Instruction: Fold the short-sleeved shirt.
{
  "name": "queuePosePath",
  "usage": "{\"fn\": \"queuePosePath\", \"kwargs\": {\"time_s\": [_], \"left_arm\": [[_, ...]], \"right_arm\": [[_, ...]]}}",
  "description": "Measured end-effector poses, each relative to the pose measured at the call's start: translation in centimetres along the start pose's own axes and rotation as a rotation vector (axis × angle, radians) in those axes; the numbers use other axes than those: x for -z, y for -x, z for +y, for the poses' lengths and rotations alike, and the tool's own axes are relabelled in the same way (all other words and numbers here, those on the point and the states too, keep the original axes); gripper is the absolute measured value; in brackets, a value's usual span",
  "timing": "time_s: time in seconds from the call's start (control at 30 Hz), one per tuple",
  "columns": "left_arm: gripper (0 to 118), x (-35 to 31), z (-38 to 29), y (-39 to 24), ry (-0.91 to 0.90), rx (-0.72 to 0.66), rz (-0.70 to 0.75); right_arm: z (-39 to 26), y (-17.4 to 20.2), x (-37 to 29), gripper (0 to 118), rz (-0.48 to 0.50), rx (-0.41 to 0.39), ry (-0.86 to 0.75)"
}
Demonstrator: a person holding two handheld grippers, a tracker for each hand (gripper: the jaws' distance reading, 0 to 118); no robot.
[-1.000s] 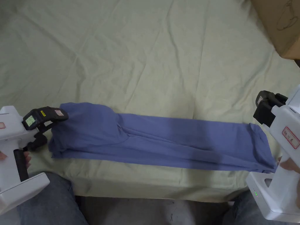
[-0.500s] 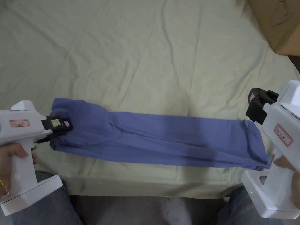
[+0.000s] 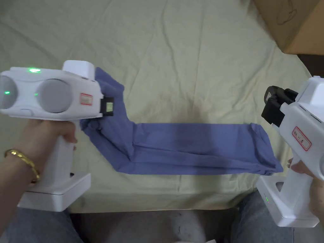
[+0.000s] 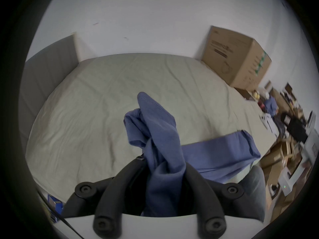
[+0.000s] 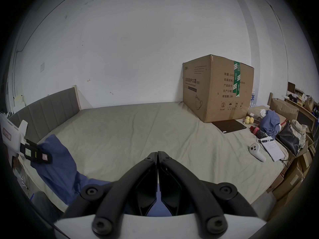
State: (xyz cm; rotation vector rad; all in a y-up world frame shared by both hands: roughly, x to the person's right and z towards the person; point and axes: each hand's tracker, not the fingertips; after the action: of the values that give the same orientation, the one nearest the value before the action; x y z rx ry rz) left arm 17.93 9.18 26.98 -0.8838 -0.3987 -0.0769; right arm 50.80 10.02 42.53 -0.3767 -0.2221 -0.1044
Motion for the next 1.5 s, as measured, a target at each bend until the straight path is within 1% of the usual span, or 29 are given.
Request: {"fn": "queuePosePath", "kwargs": {"time_s": [0.03,0.07,0.2,0.33,0.4,0.43,0.47,0.5,0.53,0.57,0.6,0.63,0.7,0.73,0.77,0.83,0.87,0.93,0.97,1.03,1.13,1.27,1.37,1.4,1.5], "left_arm": [[15,0.4,0.0,-1.9,0.021,0.029,-0.014],[15,1.0,-0.1,-3.5,0.046,0.045,-0.032],[15,4.6,-1.1,-7.9,0.131,0.098,-0.087],[16,9.0,-2.6,-12.1,0.198,0.090,-0.084],[19,10.9,-3.4,-13.7,0.216,0.078,-0.065],[24,11.7,-3.6,-14.2,0.223,0.073,-0.074],[41,12.5,-4.0,-14.8,0.237,0.075,-0.072],[56,13.1,-4.3,-15.3,0.253,0.080,-0.096],[69,13.5,-4.6,-15.9,0.275,0.070,-0.136],[78,13.3,-4.7,-16.3,0.286,0.062,-0.149],[82,13.2,-4.6,-16.5,0.292,0.061,-0.171],[83,12.9,-4.1,-16.6,0.293,0.062,-0.182],[81,11.8,-2.7,-15.8,0.235,0.018,-0.236],[76,10.8,-1.8,-15.0,0.182,-0.019,-0.280],[60,9.6,-0.8,-14.1,0.121,-0.049,-0.288],[24,7.7,0.7,-12.4,-0.006,-0.052,-0.260],[8,6.9,1.0,-11.6,-0.066,-0.038,-0.223],[0,5.5,1.0,-10.1,-0.167,-0.020,-0.171],[0,4.3,0.5,-9.8,-0.181,-0.014,-0.159],[0,4.3,-0.6,-9.1,-0.169,-0.016,-0.139],[0,6.3,-3.5,-9.3,-0.070,-0.005,-0.103],[0,10.1,-7.1,-10.4,0.084,-0.028,-0.133],[0,11.2,-8.7,-12.6,0.103,-0.006,-0.150],[0,11.3,-9.1,-13.4,0.096,0.018,-0.145],[0,11.5,-9.8,-16.5,0.065,0.176,-0.058]], "right_arm": [[0.0,-0.3,-0.2,0,-0.005,0.005,-0.003],[-0.1,-0.8,-0.5,0,-0.020,-0.018,-0.011],[-0.5,-2.5,-1.3,0,-0.051,0.003,-0.015],[-1.1,-4.4,-2.2,0,-0.095,0.025,-0.014],[-1.3,-5.2,-2.7,0,-0.117,0.035,-0.013],[-1.4,-5.7,-2.9,0,-0.124,0.045,-0.016],[-1.6,-5.9,-3.1,0,-0.099,0.127,0.016],[-1.6,-6.2,-3.2,0,-0.114,0.111,0.011],[-1.7,-6.5,-3.3,0,-0.122,0.119,0.016],[-1.9,-6.8,-3.4,0,-0.126,0.123,0.019],[-1.9,-6.9,-3.5,0,-0.125,0.127,0.019],[-1.9,-7.0,-3.5,0,-0.123,0.129,0.021],[-1.9,-7.1,-3.6,0,-0.123,0.133,0.020],[-1.8,-7.0,-3.7,0,-0.107,0.136,0.005],[-1.7,-6.9,-3.7,0,-0.104,0.136,0.003],[-1.6,-6.8,-3.7,0,-0.098,0.134,-0.003],[-1.6,-6.7,-3.6,0,-0.119,0.094,0.007],[-1.5,-6.3,-3.5,0,-0.103,0.099,0.000],[-1.4,-6.1,-3.4,0,-0.096,0.098,-0.002],[-1.4,-5.8,-3.2,0,-0.089,0.076,-0.004],[-1.5,-5.2,-3.1,0,-0.078,0.050,-0.003],[-1.6,-4.9,-3.3,0,-0.069,0.035,0.002],[-1.7,-5.2,-3.8,0,-0.080,0.018,0.004],[-1.7,-5.3,-4.0,0,-0.086,0.013,0.001],[-1.9,-5.9,-4.4,0,-0.103,0.015,0.007]]}}
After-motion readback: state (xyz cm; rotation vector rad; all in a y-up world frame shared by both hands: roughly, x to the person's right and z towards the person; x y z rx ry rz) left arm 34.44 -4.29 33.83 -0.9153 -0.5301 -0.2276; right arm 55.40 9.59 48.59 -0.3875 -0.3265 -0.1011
